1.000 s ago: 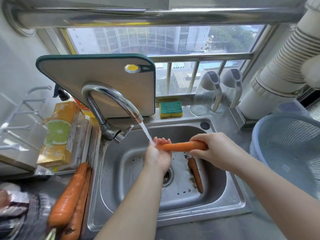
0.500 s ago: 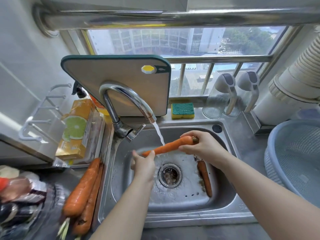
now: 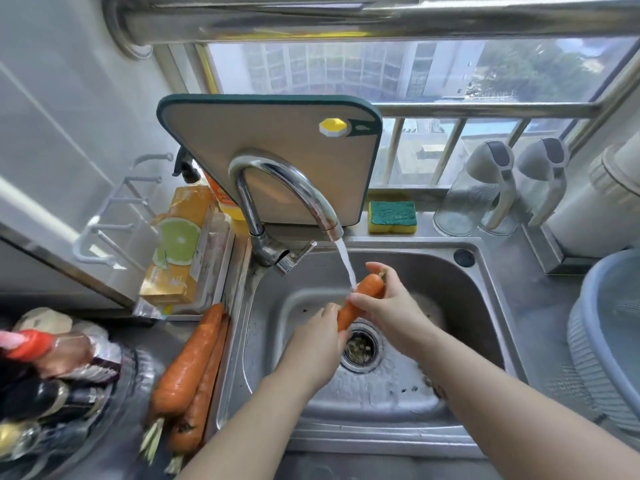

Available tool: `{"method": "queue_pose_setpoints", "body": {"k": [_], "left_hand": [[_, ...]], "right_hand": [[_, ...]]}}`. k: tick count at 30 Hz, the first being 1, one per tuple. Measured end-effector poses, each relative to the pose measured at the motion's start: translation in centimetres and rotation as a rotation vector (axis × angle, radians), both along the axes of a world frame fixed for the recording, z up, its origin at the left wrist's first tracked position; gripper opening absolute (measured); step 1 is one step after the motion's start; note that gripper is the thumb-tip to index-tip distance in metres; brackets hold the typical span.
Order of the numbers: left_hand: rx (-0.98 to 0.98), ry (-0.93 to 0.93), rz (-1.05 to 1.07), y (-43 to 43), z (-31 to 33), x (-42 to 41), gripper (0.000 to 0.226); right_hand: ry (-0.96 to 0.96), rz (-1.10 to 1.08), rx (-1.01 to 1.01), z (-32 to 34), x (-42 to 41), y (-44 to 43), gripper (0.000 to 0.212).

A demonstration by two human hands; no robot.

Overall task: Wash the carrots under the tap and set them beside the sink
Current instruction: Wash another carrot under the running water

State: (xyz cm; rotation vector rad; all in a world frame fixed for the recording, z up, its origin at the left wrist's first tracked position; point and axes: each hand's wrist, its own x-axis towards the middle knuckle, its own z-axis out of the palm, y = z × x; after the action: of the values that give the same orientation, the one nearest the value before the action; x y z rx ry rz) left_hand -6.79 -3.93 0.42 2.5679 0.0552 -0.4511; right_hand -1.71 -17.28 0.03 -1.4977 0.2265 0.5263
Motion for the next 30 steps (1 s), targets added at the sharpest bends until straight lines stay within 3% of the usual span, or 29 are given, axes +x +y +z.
{"method": "queue_pose_setpoints", "body": {"k": [2, 6, 8, 11, 14, 17, 19, 21, 23, 25, 28, 30], "left_hand": [[0.039, -0.022, -0.012, 0.0, -0.2, -0.6, 0.025], [0.026, -0.092, 0.002, 0.1, -0.2, -1.4, 0.021], [-0.006, -0.099, 0.022, 0.1, 0.1, -1.5, 0.022], [-0.051, -0.055, 0.051, 0.6, 0.6, -1.3, 0.024], [-0.147, 0.025, 0.105, 1.7, 0.9, -0.6, 0.029], [-0.592, 0.325, 0.303, 2.1, 1.3, 0.3, 0.043], [-0.988, 0.593, 0.496, 1.9, 1.9, 0.7, 0.046], [-1.253, 0.793, 0.601, 1.8, 2.1, 1.1, 0.046], [-1.39, 0.894, 0.651, 1.7, 2.2, 1.5, 0.048], [-1.411, 0.879, 0.655, 1.8, 2.0, 1.9, 0.049], [-1.298, 0.723, 0.573, 2.1, 1.6, 2.0, 0.034], [-1.146, 0.607, 0.467, 2.0, 1.7, 2.3, 0.025]], "right_hand": [[-0.026, -0.046, -0.116, -1.0, -0.3, 1.4, 0.047], [-0.058, -0.282, -0.148, -1.4, -0.1, 3.9, 0.007], [-0.009, -0.363, -0.127, -1.0, 0.5, 4.9, 0.021], [0.228, -0.485, 0.098, -0.3, 1.4, 5.6, 0.031], [0.446, -0.536, 0.405, 0.1, 1.8, 5.6, 0.027], [0.493, -0.477, 0.648, 0.1, 2.2, 4.6, 0.022], [0.473, -0.431, 0.755, 0.2, 2.2, 3.7, 0.02], [0.422, -0.35, 0.795, 0.6, 1.9, 3.1, 0.017], [0.328, -0.192, 0.664, 0.9, 1.7, 2.3, 0.006], [0.249, -0.048, 0.457, 1.1, 1.7, 1.3, 0.013], [0.001, 0.08, -0.173, 1.2, 2.1, 0.2, 0.018], [-0.123, 0.02, -0.442, 1.2, 2.6, -0.5, 0.03]]}}
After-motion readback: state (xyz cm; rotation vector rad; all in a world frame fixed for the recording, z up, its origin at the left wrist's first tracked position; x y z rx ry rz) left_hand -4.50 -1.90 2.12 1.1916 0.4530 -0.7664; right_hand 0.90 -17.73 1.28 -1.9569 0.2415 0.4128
